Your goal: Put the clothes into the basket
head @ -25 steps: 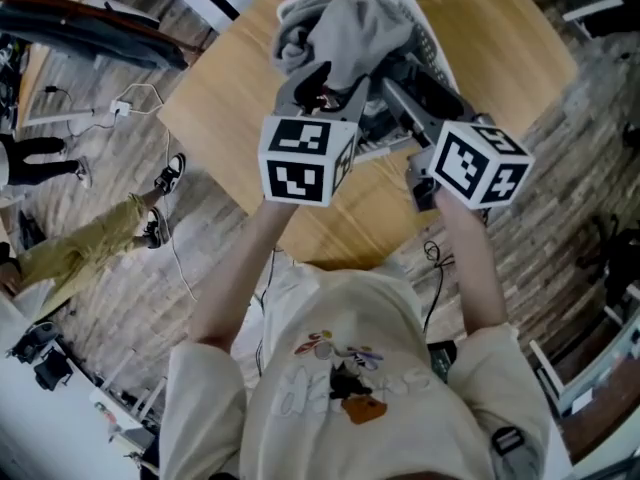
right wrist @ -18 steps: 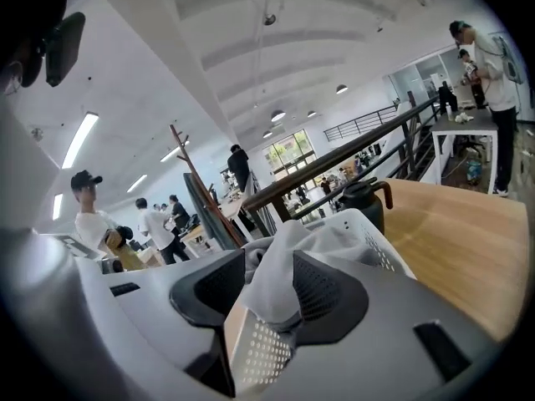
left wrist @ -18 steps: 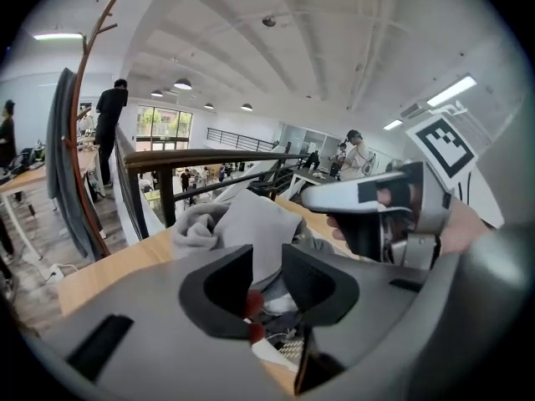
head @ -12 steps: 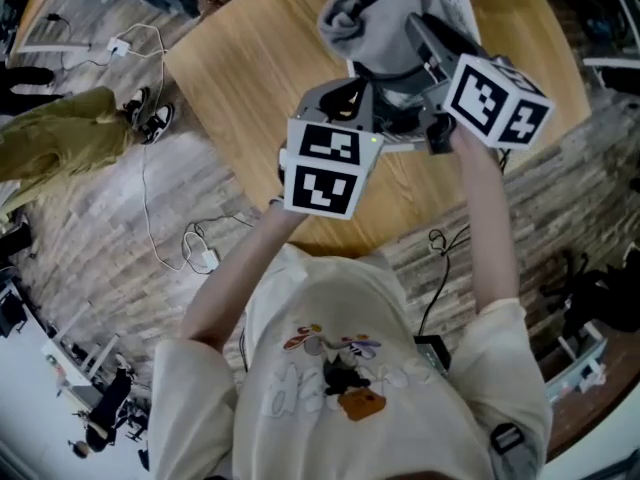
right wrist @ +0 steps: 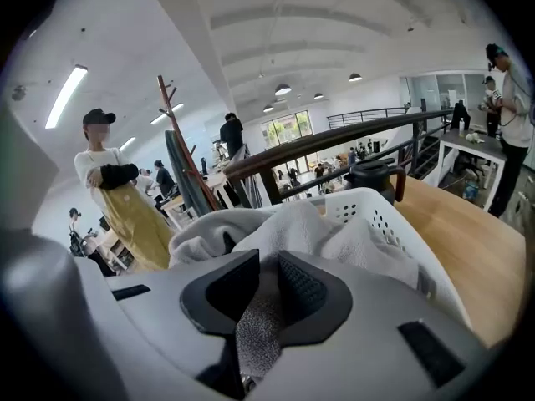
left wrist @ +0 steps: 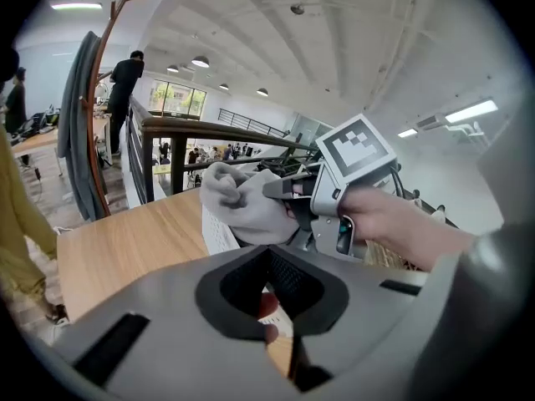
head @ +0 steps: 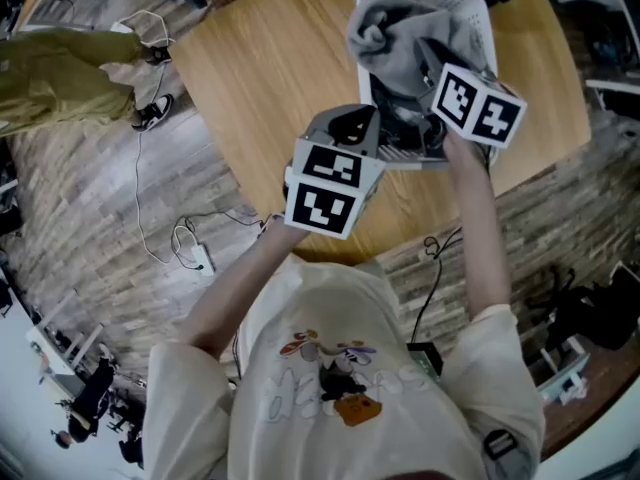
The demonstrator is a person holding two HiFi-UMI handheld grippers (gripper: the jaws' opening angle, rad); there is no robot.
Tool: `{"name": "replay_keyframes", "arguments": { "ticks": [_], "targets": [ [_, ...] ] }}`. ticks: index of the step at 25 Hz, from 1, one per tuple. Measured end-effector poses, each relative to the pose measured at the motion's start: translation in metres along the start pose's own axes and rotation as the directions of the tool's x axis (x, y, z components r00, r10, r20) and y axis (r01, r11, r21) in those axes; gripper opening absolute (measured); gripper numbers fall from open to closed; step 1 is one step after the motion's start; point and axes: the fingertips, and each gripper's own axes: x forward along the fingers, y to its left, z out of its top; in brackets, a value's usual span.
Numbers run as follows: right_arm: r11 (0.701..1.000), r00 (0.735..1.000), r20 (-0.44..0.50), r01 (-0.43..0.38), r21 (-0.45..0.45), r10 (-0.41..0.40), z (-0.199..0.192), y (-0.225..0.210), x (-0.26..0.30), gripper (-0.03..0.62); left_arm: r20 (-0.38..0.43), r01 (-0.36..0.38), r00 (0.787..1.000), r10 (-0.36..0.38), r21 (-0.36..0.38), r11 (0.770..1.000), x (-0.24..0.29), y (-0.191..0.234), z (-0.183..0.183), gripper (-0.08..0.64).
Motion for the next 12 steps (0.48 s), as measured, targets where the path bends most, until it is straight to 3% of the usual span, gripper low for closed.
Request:
{"name": "replay_keyframes", "arguments": {
  "ticks": [12],
  "targets": [
    [0.992,0.97,-0.218,0.12,0.035,-0.109,-0.081,-0.028,0.048,0.052,-0.05,0.02,0.999,-0.023,-0.057,0.998,0.023,0.004,-0.025,0.002]
  ]
}}
